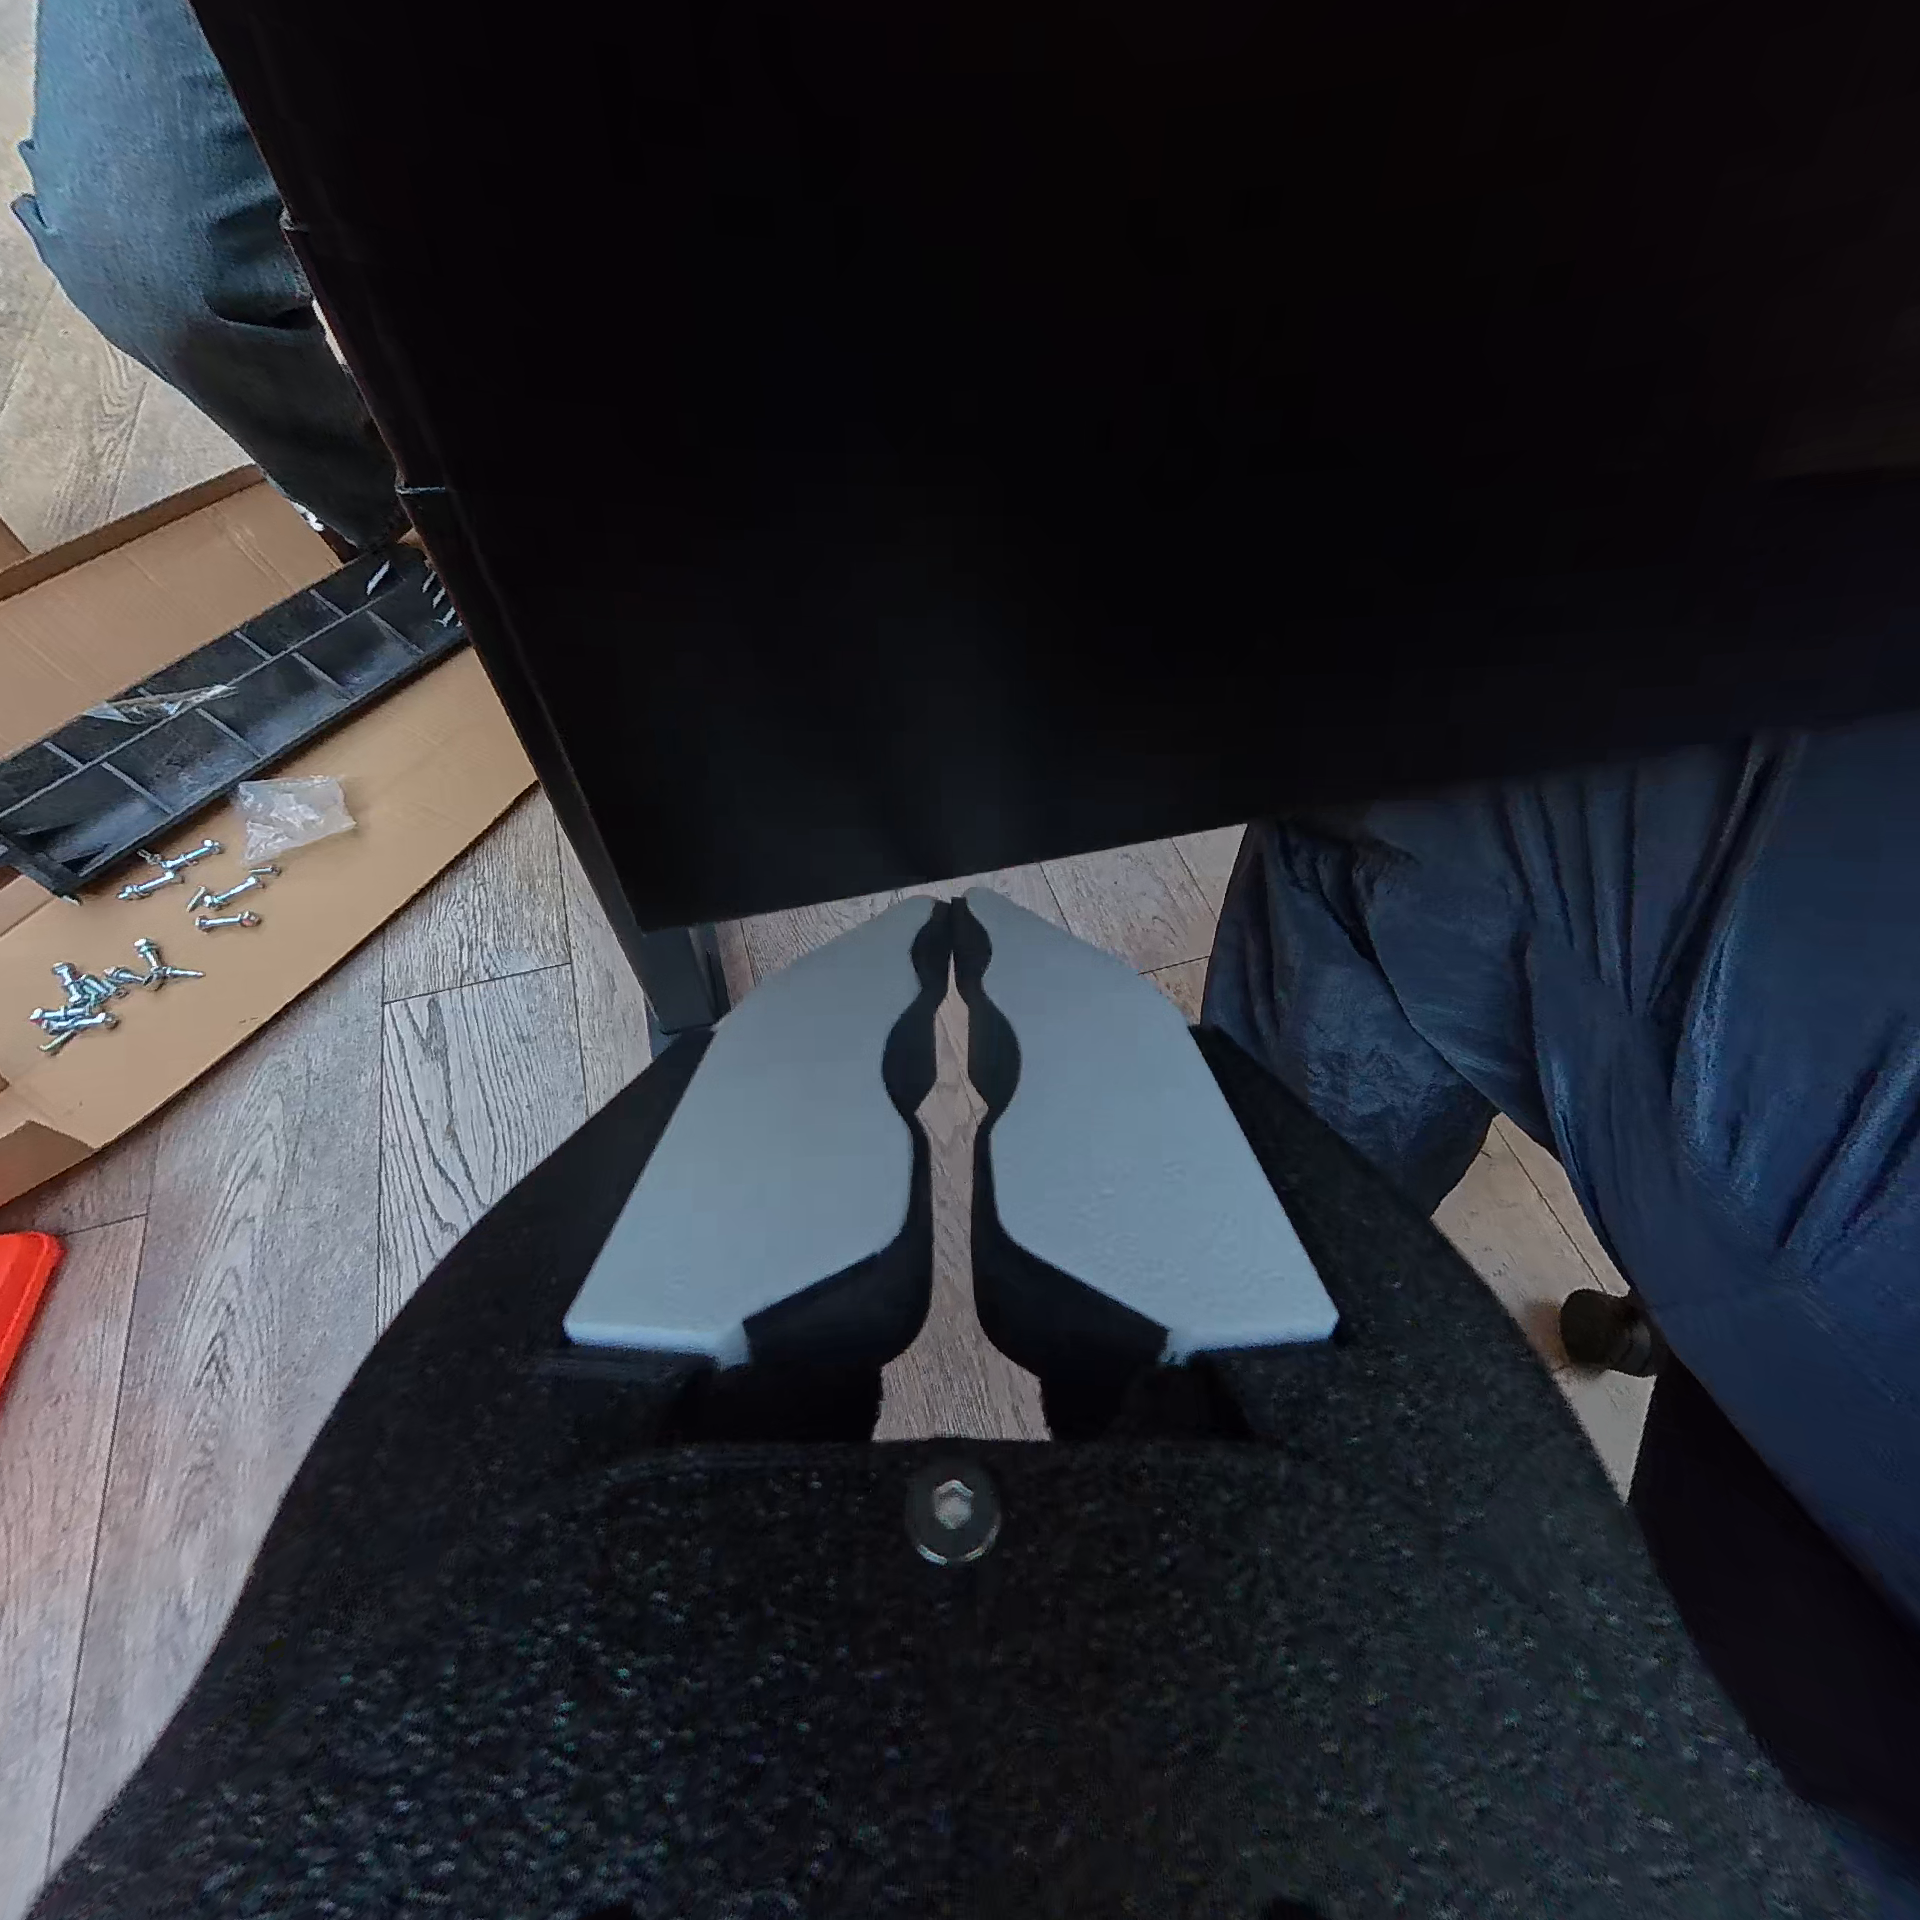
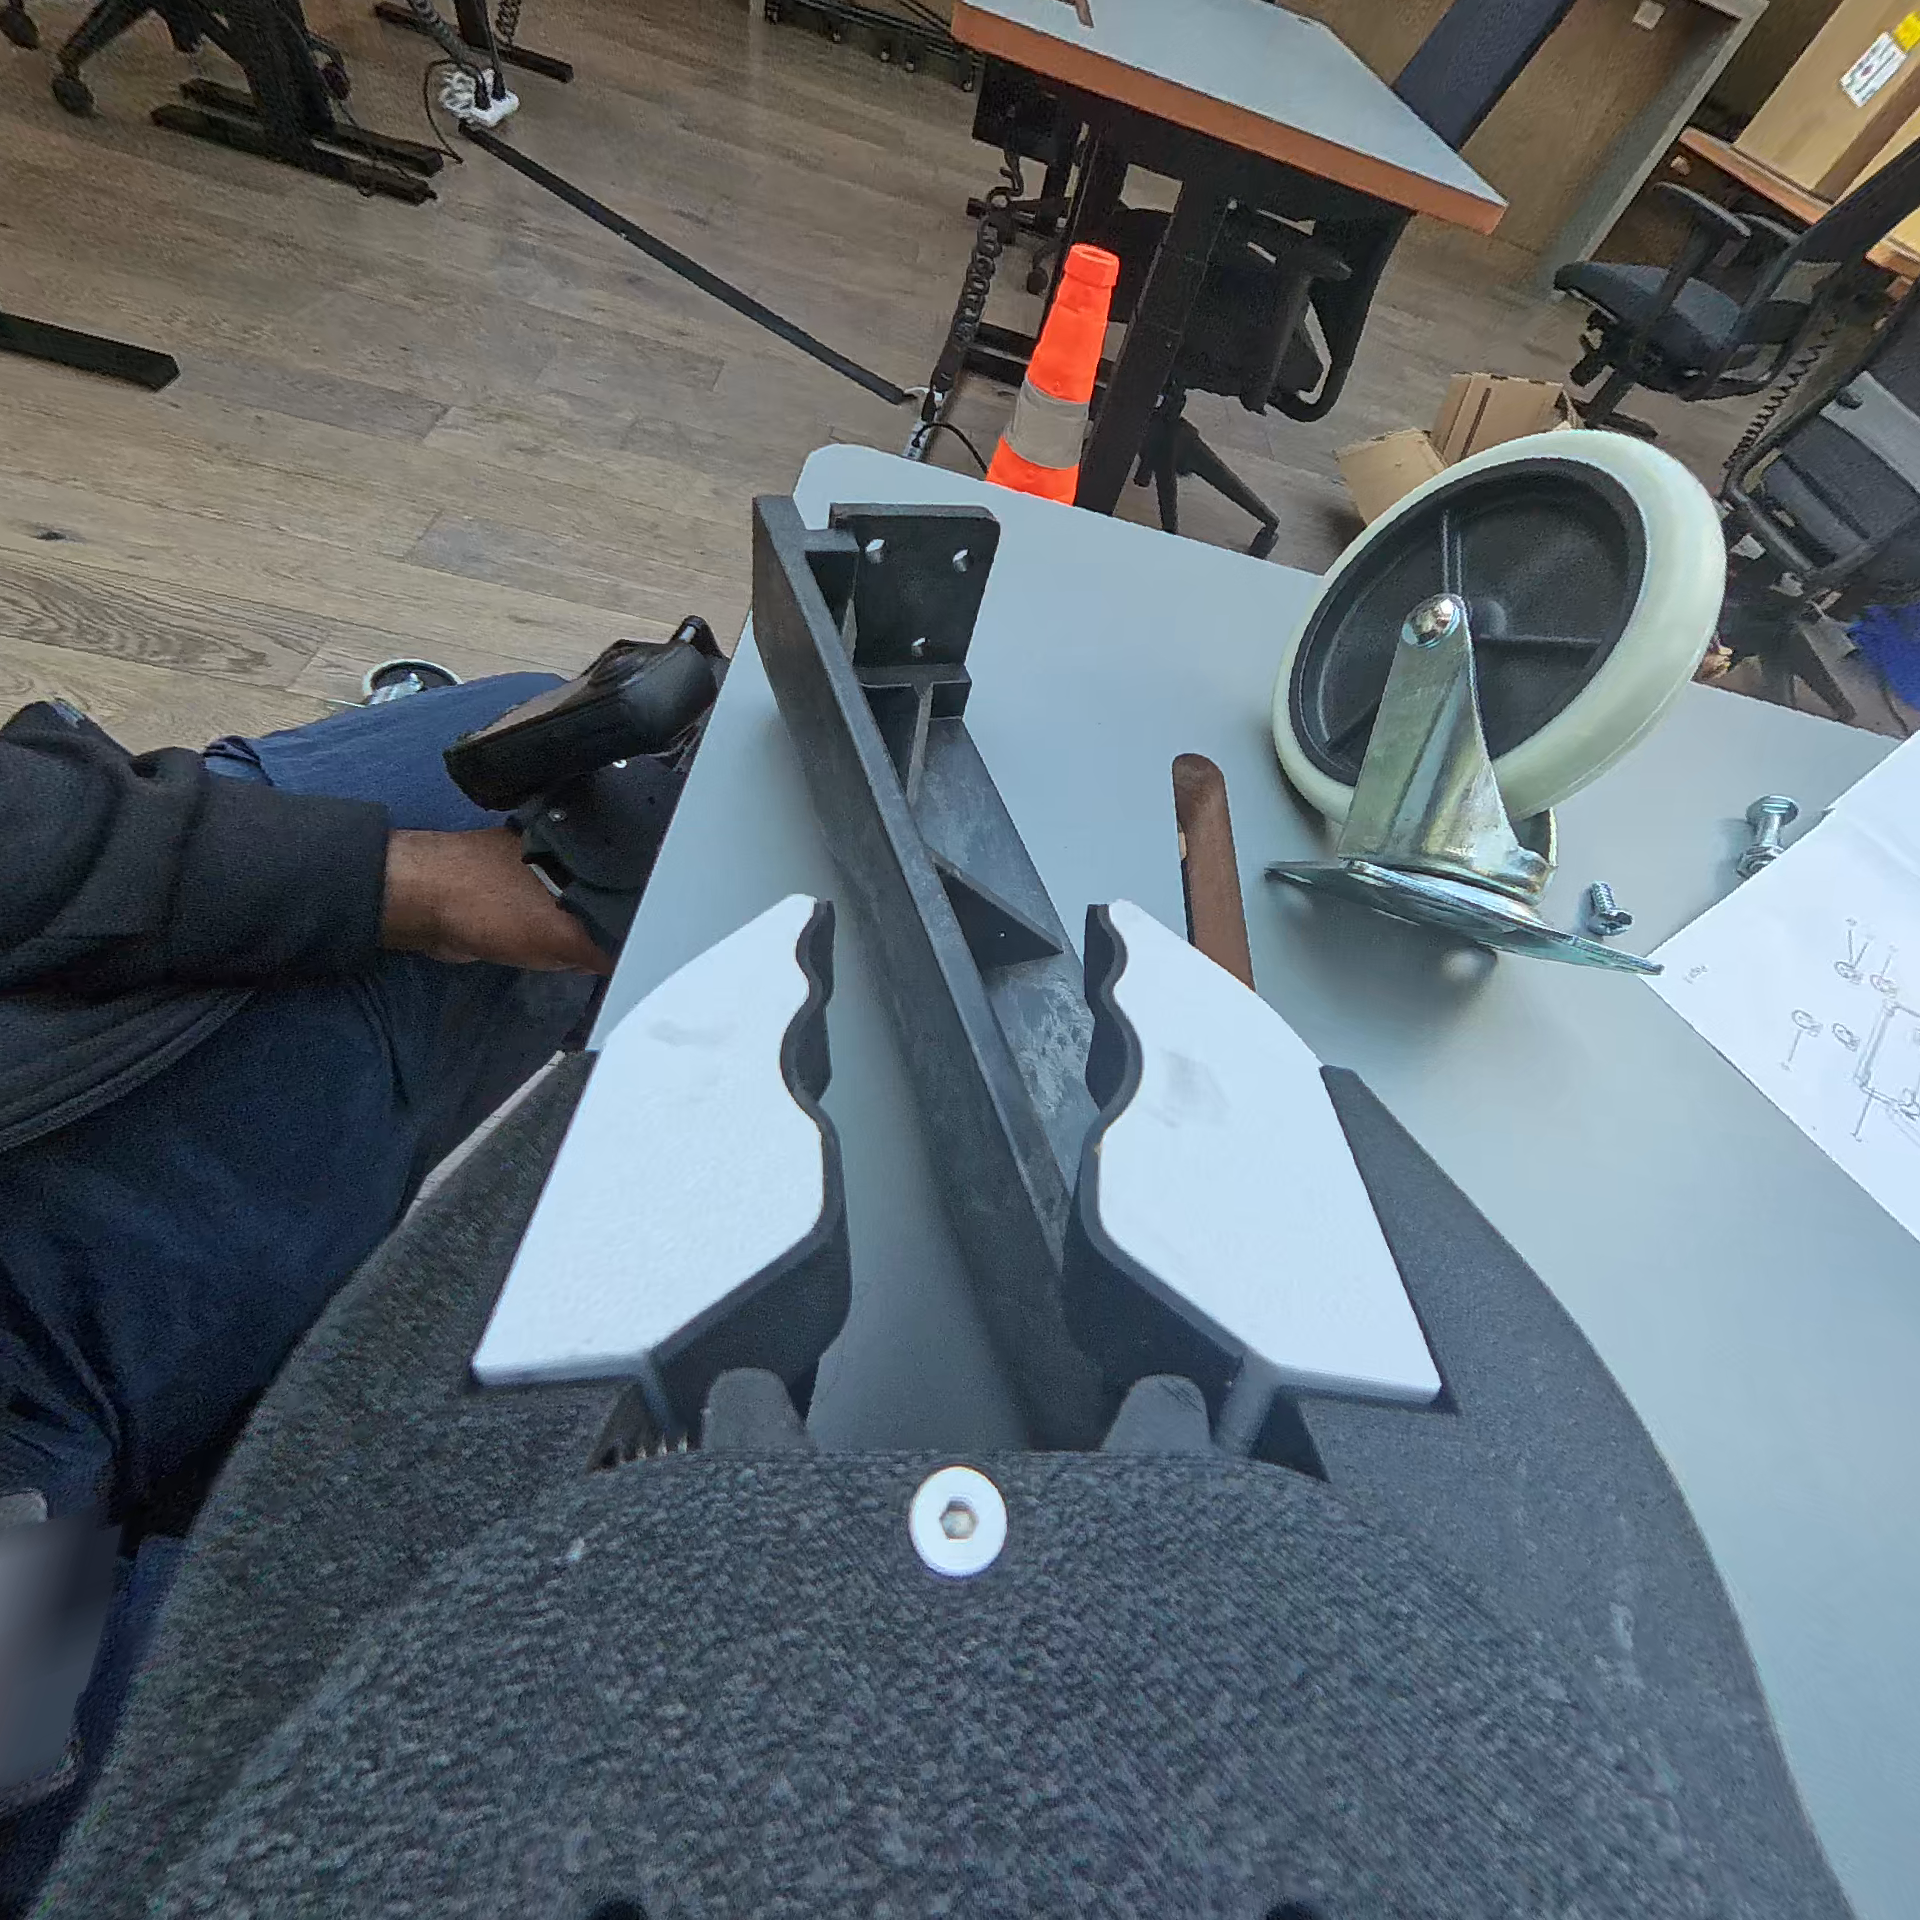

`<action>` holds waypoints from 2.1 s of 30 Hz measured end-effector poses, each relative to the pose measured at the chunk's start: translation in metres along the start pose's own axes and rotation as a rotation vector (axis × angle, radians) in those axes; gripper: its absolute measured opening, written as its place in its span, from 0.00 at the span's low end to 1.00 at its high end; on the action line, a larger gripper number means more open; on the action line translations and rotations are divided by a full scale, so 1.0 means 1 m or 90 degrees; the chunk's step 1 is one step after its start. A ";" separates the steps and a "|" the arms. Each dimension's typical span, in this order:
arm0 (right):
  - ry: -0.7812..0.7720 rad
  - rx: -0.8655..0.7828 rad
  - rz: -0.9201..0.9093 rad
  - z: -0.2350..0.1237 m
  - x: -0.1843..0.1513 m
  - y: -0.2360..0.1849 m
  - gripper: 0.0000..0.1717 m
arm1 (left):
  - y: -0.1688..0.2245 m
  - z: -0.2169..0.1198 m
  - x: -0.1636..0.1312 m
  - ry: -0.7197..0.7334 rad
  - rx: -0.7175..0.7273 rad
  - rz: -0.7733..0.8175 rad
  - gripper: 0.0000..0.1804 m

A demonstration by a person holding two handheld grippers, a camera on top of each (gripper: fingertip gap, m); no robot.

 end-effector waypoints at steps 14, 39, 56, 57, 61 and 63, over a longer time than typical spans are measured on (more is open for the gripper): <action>0.019 0.012 0.010 -0.002 0.001 0.000 0.27 | 0.004 0.000 0.002 0.005 -0.004 0.006 0.00; 0.037 0.021 0.021 -0.004 0.003 0.000 0.27 | 0.009 0.001 0.001 -0.003 -0.006 0.032 0.00; 0.039 0.020 0.020 -0.004 0.003 0.000 0.27 | 0.010 0.002 0.001 -0.004 -0.005 0.039 0.00; 0.039 0.020 0.021 -0.004 0.003 0.000 0.27 | 0.010 0.002 0.001 -0.004 -0.005 0.039 0.00; 0.040 0.022 0.023 -0.004 0.003 0.001 0.27 | 0.010 0.002 0.001 -0.005 -0.005 0.040 0.00; 0.043 0.024 0.027 -0.004 0.003 0.001 0.27 | 0.010 0.002 0.001 -0.005 -0.005 0.040 0.00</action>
Point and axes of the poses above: each gripper's, where its closed fingertips meet, z out along the fingers, x out of its top, y = z × x across the jaws, the point moved 4 cm from there along -z, back along the fingers, and after that the axes turned 15 degrees about x, right-handed, at the moved point
